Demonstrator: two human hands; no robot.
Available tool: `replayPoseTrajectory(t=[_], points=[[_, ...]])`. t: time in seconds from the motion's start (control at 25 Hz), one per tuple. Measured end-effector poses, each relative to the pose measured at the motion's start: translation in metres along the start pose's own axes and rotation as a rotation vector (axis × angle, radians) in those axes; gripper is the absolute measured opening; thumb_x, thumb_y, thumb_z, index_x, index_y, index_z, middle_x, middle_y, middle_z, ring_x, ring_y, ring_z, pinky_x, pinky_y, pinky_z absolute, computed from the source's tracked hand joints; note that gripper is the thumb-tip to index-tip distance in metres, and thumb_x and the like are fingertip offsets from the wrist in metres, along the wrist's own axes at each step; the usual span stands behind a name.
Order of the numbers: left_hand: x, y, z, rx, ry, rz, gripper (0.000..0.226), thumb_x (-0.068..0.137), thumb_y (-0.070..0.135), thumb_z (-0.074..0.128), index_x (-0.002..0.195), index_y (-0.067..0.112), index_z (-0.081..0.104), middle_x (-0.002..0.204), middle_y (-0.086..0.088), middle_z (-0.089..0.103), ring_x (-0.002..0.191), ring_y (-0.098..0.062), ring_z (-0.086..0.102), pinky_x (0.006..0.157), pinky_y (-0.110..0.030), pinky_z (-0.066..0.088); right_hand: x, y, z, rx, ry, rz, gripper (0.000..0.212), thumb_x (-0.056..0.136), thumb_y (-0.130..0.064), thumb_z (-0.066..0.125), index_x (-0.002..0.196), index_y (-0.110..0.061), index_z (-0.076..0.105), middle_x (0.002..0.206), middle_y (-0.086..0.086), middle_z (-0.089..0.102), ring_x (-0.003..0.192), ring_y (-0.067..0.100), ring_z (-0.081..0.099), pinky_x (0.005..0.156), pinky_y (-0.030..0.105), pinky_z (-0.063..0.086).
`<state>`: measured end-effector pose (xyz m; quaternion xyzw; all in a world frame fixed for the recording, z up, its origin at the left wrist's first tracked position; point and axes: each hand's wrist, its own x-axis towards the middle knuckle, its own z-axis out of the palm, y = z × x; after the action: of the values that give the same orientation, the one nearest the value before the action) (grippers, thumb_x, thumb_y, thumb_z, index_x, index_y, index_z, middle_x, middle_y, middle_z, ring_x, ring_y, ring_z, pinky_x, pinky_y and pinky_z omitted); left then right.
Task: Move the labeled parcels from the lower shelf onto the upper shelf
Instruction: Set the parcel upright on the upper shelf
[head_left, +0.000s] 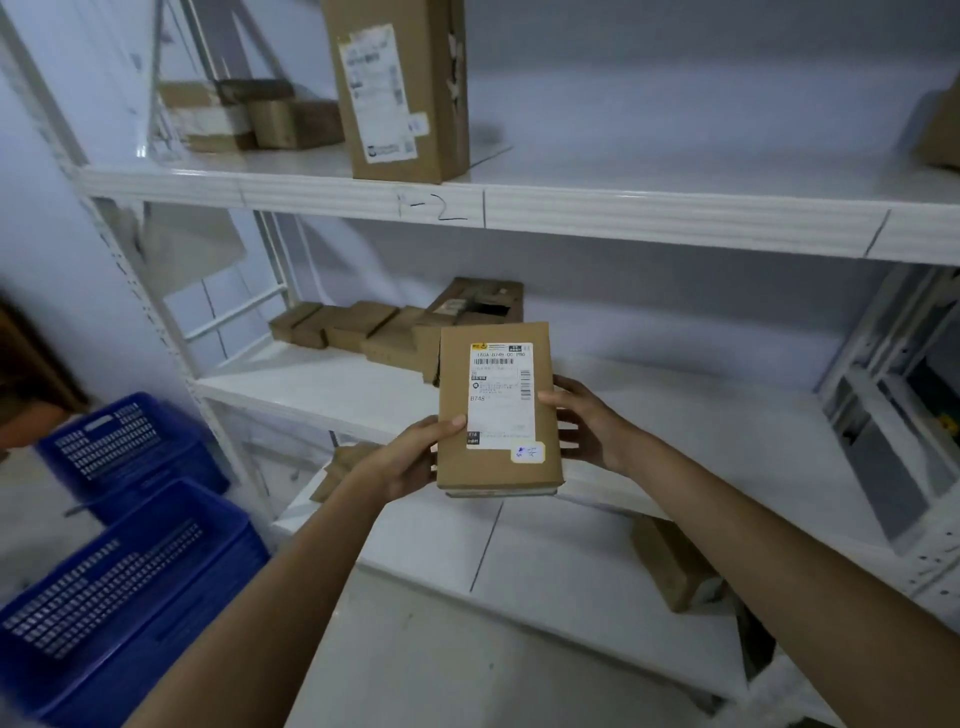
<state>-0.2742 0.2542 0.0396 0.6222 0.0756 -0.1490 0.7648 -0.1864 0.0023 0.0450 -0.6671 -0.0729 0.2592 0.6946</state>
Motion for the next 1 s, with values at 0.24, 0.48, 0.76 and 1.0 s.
replayPoseTrajectory(t=[0.24,0.48,0.76,1.0], points=[[-0.095,0.028,-0.134,-0.031,0.147,0.063,0.081,0.077,0.035,0.072,0.148,0.004,0.048,0.147,-0.022,0.058,0.141,-0.042,0.05,0.119,-0.055,0.037,0.023,-0.01,0.171,0.005,-0.119,-0.027,0.055,0.078,-0.043,0.077,0.13,-0.032,0.062,0.116,0.01,0.072,0.099,0.027,0.071,0.081,0.038,0.06],[-0.133,0.089,-0.231,-0.047,0.243,0.175,0.062,0.095,0.029,0.062,0.15,0.007,0.045,0.149,-0.022,0.056,0.138,-0.04,0.053,0.11,-0.052,0.047,0.062,-0.056,0.289,0.025,-0.119,-0.125,0.044,0.087,-0.038,0.07,0.129,-0.027,0.063,0.117,0.009,0.071,0.096,0.025,0.068,0.076,0.036,0.056],[-0.115,0.185,-0.328,0.024,0.268,0.344,0.083,0.078,0.043,0.073,0.15,0.01,0.048,0.147,-0.018,0.059,0.112,-0.029,0.068,0.073,-0.034,0.064,0.162,-0.152,0.375,-0.02,-0.148,-0.288,0.053,0.088,-0.037,0.071,0.135,-0.016,0.057,0.13,0.013,0.067,0.114,0.029,0.063,0.088,0.042,0.053],[-0.068,0.308,-0.403,0.174,0.15,0.44,0.082,0.061,0.05,0.088,0.133,0.021,0.063,0.124,-0.005,0.076,0.102,-0.02,0.078,0.076,-0.034,0.063,0.254,-0.253,0.414,-0.039,-0.158,-0.389,0.062,0.084,-0.04,0.074,0.14,-0.023,0.052,0.133,0.015,0.064,0.119,0.033,0.064,0.099,0.046,0.052]])
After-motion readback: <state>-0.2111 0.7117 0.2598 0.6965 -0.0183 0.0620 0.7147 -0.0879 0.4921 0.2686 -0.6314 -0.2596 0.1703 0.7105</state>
